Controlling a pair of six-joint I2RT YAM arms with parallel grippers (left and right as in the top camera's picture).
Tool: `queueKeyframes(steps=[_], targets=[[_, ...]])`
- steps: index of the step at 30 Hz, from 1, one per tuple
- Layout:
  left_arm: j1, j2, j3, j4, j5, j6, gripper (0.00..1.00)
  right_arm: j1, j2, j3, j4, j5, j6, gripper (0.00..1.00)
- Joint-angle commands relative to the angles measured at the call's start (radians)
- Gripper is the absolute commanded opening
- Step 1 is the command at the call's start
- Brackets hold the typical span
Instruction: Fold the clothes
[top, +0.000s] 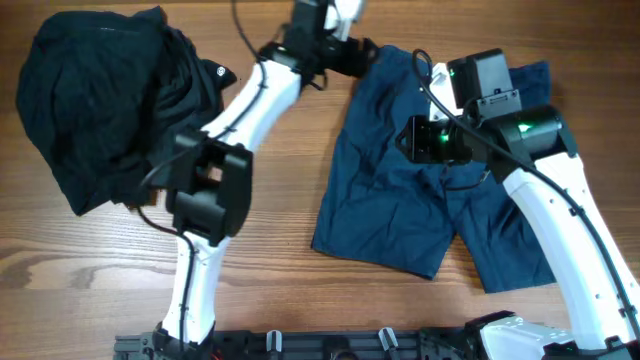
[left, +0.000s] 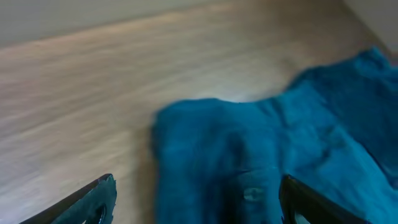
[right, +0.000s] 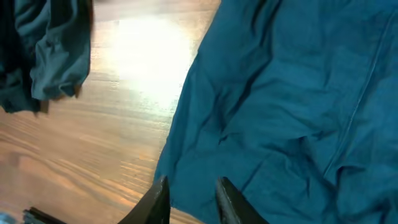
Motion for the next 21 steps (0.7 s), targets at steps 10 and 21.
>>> queueKeyframes(steps=[10, 21], targets=[[-0.124, 0.137, 0.013, 0.068, -0.090, 0.011, 0.83, -0.280, -0.035, 0.007, 0.155, 0.032, 0.074, 0.24], [-0.128, 0.221, 0.013, 0.101, -0.256, -0.003, 0.83, -0.312, -0.035, 0.007, 0.134, 0.032, 0.064, 0.25]])
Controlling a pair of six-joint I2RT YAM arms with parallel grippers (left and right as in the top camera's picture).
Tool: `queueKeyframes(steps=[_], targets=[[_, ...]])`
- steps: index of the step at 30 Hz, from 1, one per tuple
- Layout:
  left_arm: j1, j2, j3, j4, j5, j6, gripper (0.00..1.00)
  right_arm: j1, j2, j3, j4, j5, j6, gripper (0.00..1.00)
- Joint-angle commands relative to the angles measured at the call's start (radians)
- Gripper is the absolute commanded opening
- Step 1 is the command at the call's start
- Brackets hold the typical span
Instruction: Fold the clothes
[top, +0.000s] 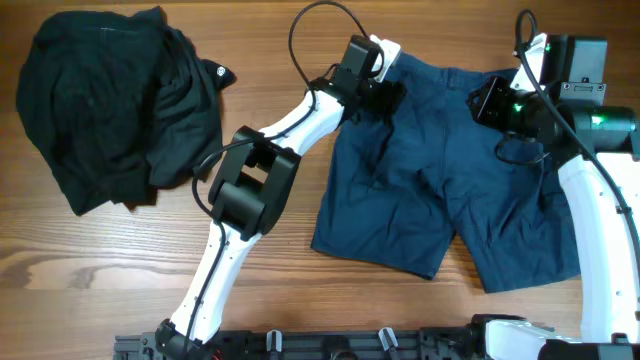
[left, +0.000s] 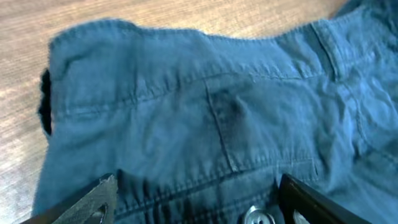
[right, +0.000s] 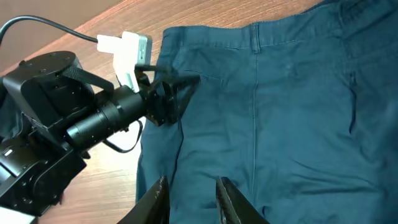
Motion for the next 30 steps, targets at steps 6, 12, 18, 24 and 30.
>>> queueKeyframes(steps=[6, 12, 18, 24, 30], targets=[[0.001, 0.040, 0.009, -0.072, -0.386, 0.027, 0.83, 0.002, -0.021, 0.007, -0.015, 0.010, 0.003, 0.26], [0.042, 0.040, 0.009, -0.238, -0.662, 0.074, 0.82, 0.003, -0.020, 0.006, -0.017, 0.009, 0.004, 0.29], [0.117, 0.040, 0.009, -0.459, -0.708, -0.154, 0.87, 0.003, -0.014, 0.003, -0.031, 0.010, 0.004, 0.31], [0.230, 0.040, 0.009, -0.753, -0.495, -0.362, 0.91, 0.004, 0.004, -0.005, -0.043, 0.010, 0.005, 0.32], [0.332, 0.040, 0.010, -0.975, -0.111, -0.377, 0.95, 0.018, 0.067, -0.005, -0.115, 0.011, 0.004, 0.33]])
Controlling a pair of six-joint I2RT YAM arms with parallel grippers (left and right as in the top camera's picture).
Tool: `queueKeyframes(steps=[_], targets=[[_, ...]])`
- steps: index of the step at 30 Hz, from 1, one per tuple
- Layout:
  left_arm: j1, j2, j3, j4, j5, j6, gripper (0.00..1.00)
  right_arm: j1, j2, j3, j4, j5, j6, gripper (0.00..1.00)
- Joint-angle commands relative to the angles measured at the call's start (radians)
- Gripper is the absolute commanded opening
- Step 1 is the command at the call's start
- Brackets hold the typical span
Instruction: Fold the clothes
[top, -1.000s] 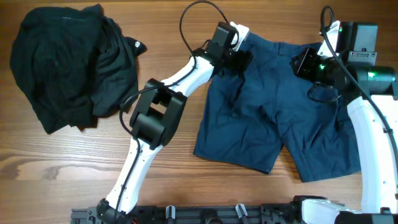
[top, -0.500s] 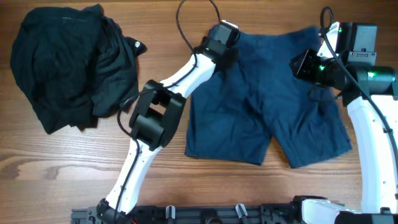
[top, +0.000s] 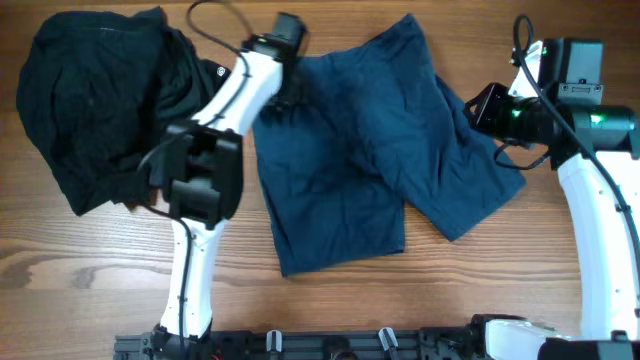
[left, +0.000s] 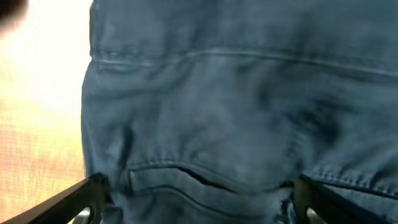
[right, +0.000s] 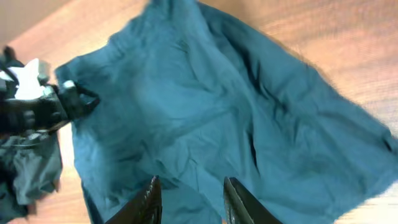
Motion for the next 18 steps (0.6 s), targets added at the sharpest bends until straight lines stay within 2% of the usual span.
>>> queueKeyframes(steps=[1, 3, 6, 12, 15, 18], targets=[[0.069, 0.112, -0.084, -0.142, 0.238, -0.013, 0.94, 0.020, 0.065, -0.005, -0.045, 0.011, 0.002, 0.33], [0.091, 0.098, -0.084, -0.172, 0.269, 0.000, 0.87, 0.030, 0.105, -0.005, -0.074, 0.010, -0.009, 0.33], [0.114, 0.036, -0.084, -0.185, 0.298, 0.023, 0.83, 0.050, 0.164, -0.005, -0.093, 0.010, -0.029, 0.33], [0.119, -0.172, -0.084, -0.140, 0.293, 0.042, 0.86, 0.058, 0.260, -0.005, -0.053, 0.010, -0.063, 0.32], [0.118, -0.257, -0.084, -0.096, 0.290, 0.050, 0.87, 0.058, 0.312, -0.005, 0.004, 0.011, -0.128, 0.29], [0.118, -0.291, -0.084, -0.067, 0.290, 0.053, 0.87, 0.051, 0.369, -0.005, 0.117, 0.044, -0.134, 0.26]])
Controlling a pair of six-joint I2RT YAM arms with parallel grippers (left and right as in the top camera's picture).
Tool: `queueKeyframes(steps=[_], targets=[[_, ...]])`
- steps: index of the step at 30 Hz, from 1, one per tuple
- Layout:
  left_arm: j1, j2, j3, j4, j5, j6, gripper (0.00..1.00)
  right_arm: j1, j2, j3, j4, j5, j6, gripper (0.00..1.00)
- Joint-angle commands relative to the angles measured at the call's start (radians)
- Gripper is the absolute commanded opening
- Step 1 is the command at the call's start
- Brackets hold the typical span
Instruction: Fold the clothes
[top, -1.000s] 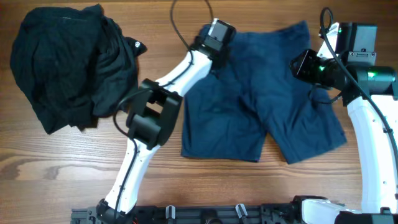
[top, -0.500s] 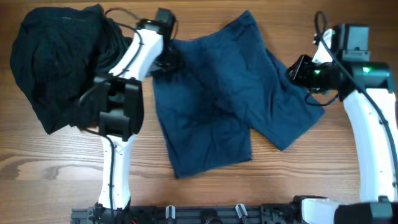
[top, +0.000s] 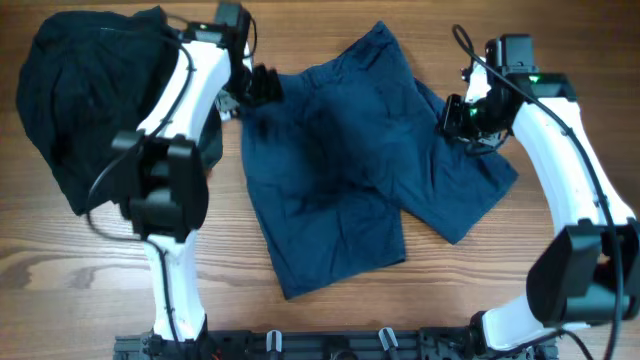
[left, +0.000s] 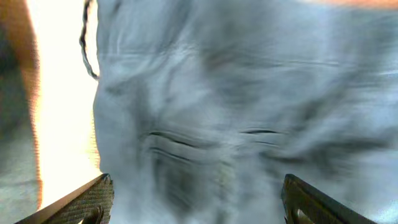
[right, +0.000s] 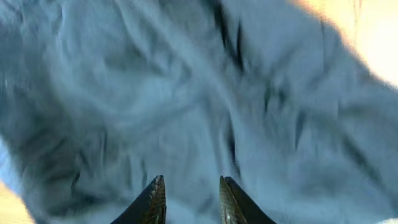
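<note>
Navy blue shorts (top: 330, 170) lie spread flat mid-table, waist toward the upper left, legs toward the front and right. My left gripper (top: 265, 85) hovers at the waist's left corner. In the left wrist view it (left: 196, 202) is wide open over the blurred cloth (left: 217, 93), nothing between the fingers. My right gripper (top: 462, 118) is above the right leg. In the right wrist view it (right: 189, 202) stands narrowly open over wrinkled fabric (right: 155, 93), holding nothing.
A heap of black clothing (top: 100, 100) fills the far left corner, right beside the left arm. The wooden table (top: 520, 280) shows bare at the front right and front left. The arm bases stand along the front edge.
The shorts have shifted a little to the left with the left gripper at their waist. The right gripper has come in from the right and now hangs low over the right leg.
The shorts first lay at the right, legs toward the front, left gripper open at their far left corner. Then the left gripper was on the waistband. Later the shorts lay turned mid-table, waist leftward, and now slightly further left.
</note>
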Motion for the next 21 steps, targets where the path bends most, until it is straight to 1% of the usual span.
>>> queueKeyframes(steps=[1, 5, 7, 10, 13, 14, 17, 21], targets=[[-0.003, -0.083, 0.003, 0.019, 0.023, 0.027, 0.86, -0.011, 0.071, -0.004, 0.113, 0.035, -0.032, 0.23], [-0.018, -0.080, 0.003, 0.018, 0.013, 0.049, 0.84, -0.042, 0.125, -0.004, 0.221, 0.012, -0.034, 0.21], [-0.030, -0.080, 0.003, 0.024, -0.014, 0.049, 0.84, -0.049, 0.163, -0.004, 0.238, -0.019, -0.039, 0.17], [-0.043, -0.080, 0.003, 0.035, -0.035, 0.050, 0.84, -0.044, 0.201, -0.004, 0.182, -0.095, -0.062, 0.04], [-0.049, -0.080, 0.003, 0.051, -0.058, 0.049, 0.84, -0.033, 0.181, -0.004, 0.132, -0.166, -0.079, 0.05], [-0.049, -0.080, 0.003, 0.063, -0.061, 0.049, 0.84, -0.020, 0.156, -0.004, 0.127, -0.176, -0.085, 0.07], [-0.037, -0.080, 0.003, 0.077, -0.061, 0.049, 0.84, 0.007, 0.101, -0.004, 0.097, -0.183, -0.084, 0.11], [-0.023, -0.080, 0.003, 0.088, -0.070, 0.049, 0.85, 0.048, 0.103, -0.004, 0.030, -0.180, -0.089, 0.11]])
